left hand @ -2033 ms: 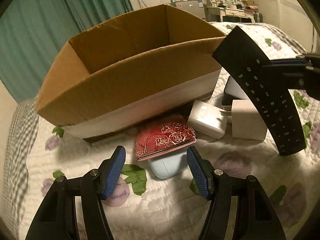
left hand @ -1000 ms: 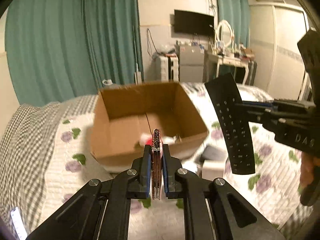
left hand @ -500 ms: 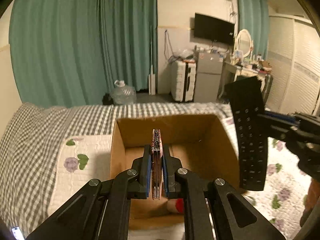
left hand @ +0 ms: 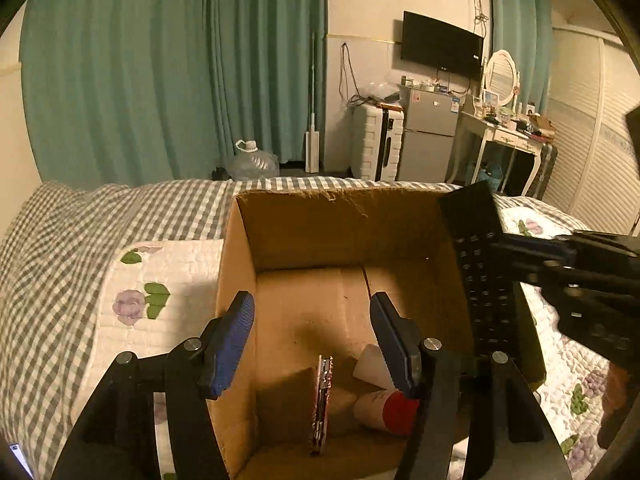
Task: Organize rigid objects
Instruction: 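Lower the red card and the remote into the box and open both grippers, then grasp the white power bank with the right gripper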
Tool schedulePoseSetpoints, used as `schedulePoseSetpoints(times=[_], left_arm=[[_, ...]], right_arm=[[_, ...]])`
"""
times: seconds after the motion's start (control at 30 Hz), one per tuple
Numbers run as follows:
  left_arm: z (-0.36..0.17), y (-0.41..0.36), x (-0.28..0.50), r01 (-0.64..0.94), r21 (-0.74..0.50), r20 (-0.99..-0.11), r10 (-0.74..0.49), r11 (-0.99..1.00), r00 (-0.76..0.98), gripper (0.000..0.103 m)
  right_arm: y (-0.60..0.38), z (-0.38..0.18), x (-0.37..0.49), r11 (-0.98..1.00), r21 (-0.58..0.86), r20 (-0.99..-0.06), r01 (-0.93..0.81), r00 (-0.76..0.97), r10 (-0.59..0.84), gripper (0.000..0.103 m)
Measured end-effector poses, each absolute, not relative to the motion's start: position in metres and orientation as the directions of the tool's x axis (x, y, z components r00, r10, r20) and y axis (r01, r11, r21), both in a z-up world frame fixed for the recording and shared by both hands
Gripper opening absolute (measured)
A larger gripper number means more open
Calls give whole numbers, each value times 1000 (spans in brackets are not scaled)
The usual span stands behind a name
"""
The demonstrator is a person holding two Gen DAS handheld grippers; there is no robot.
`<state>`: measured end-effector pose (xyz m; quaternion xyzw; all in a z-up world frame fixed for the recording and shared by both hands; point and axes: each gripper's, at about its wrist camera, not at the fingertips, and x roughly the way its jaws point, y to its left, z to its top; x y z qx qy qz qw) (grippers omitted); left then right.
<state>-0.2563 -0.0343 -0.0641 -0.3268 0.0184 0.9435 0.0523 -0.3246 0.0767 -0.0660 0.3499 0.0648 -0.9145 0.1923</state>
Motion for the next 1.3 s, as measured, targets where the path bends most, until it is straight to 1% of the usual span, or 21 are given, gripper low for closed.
schedulePoseSetpoints(times=[0.13, 0.17, 0.2, 0.23, 0.27, 0.47, 0.57, 0.7, 0.8, 0.93, 1.07, 1.13, 1.17, 1.2, 1.3], left_arm=[[-56, -35, -245, -110, 0, -612, 87, -994, -786, 63], [-53, -36, -240, -109, -6, -612, 90, -994, -786, 63], [-52, -36, -236, -108, -9, -612, 91, -994, -786, 63], [-50, -36, -231, -110, -10, -612, 93, -994, -785, 63], [-49, -35, -228, -111, -9, -612, 93, -994, -785, 63], [-42, -24, -191, -111, -15, -616, 97, -994, -782, 63], [-46, -21, -173, -106, -44, -623, 110, -993, -774, 63], [-63, -15, -154, -97, -46, -640, 104, -994, -761, 63], [-85, -13, -144, -91, -68, -674, 113, -994, -730, 63], [-117, -8, -139, -84, -56, -728, 99, -995, -678, 63], [-134, -4, -139, -91, -41, -753, 91, -995, -652, 63], [-138, -2, -139, -96, -38, -757, 91, -995, -647, 63], [-139, -2, -138, -97, -40, -757, 93, -995, -647, 63], [-140, -3, -138, -97, -43, -758, 96, -994, -645, 63], [-144, -5, -138, -93, -47, -763, 96, -995, -639, 63]], right_arm=[[73, -75, -333, -931, 9, -692, 364, -670, -269, 20], [75, -74, -330, -935, 20, -687, 354, -674, -270, 31], [77, -72, -327, -938, 30, -682, 344, -679, -271, 53], [83, -65, -320, -941, 46, -667, 335, -691, -279, 59], [84, -61, -314, -941, 52, -654, 334, -701, -285, 61], [111, -33, -261, -942, 22, -623, 335, -732, -275, 61], [127, -33, -230, -942, 19, -621, 336, -734, -274, 61], [141, -59, -203, -942, 18, -654, 336, -709, -266, 61], [142, -94, -194, -933, 44, -699, 357, -656, -284, 61], [135, -133, -198, -927, 26, -763, 374, -592, -260, 61], [129, -158, -205, -919, 4, -808, 395, -540, -236, 61], [125, -169, -207, -913, -1, -826, 409, -515, -230, 58], [123, -170, -206, -909, -6, -828, 418, -512, -230, 47], [121, -170, -204, -906, -14, -828, 423, -512, -226, 43], [115, -174, -198, -892, -1, -840, 451, -485, -244, 37]])
